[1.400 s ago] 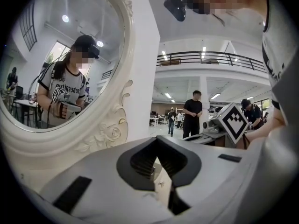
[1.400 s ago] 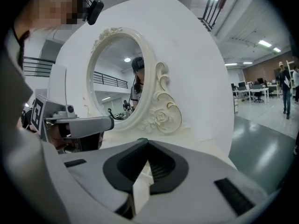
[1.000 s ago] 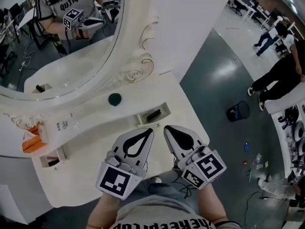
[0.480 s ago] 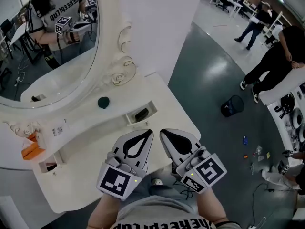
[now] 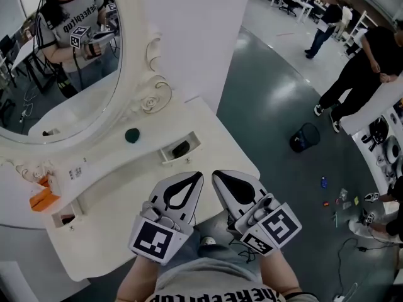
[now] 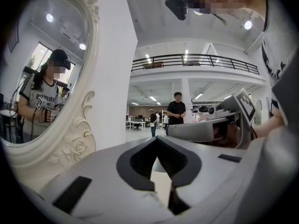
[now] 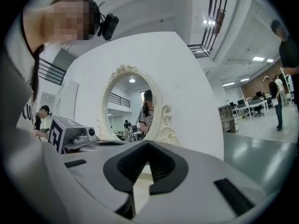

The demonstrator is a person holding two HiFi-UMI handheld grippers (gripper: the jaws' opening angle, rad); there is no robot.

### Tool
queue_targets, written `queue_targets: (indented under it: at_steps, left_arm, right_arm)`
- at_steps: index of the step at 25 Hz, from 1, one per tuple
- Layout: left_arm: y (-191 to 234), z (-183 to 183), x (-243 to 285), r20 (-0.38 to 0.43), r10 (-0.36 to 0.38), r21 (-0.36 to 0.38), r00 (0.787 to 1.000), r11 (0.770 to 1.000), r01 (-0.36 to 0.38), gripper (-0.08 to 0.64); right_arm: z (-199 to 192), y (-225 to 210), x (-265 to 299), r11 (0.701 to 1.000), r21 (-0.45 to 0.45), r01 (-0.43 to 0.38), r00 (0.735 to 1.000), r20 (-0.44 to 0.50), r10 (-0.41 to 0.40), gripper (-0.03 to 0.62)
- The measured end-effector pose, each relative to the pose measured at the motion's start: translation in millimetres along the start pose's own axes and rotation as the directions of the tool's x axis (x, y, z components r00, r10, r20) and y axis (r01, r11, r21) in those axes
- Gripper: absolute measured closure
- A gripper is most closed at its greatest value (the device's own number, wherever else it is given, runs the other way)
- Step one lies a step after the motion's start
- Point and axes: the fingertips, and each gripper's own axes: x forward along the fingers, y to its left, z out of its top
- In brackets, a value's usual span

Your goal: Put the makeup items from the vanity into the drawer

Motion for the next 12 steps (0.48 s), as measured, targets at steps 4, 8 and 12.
queue_targets:
  at_steps: [4, 8, 12]
  left_arm:
    - [-6.0, 3.3, -1.1, 0.002, -0.001, 0.005, 1.000, 1.000, 0.001, 0.545]
    - [-11.2, 5.3, -2.8, 0.005, -0.001, 0.013, 1.000, 1.000, 0.001, 0.545]
    - [-15.2, 5.0, -4.3, 0.006, -0.001, 0.017, 1.000, 1.000, 0.001, 0.545]
  right_arm:
    - [4.1, 1.3, -6.9, 1.000, -0.004, 0.003, 1.000, 0.008, -0.003, 0.584]
    - [6.4, 2.8, -13.2, 1.000, -0.010, 0.004, 1.000, 0.014, -0.004, 0.584]
    - [6.0, 4.6, -17.3, 1.000, -0.014, 0.005, 1.000, 0.017, -0.005, 0.584]
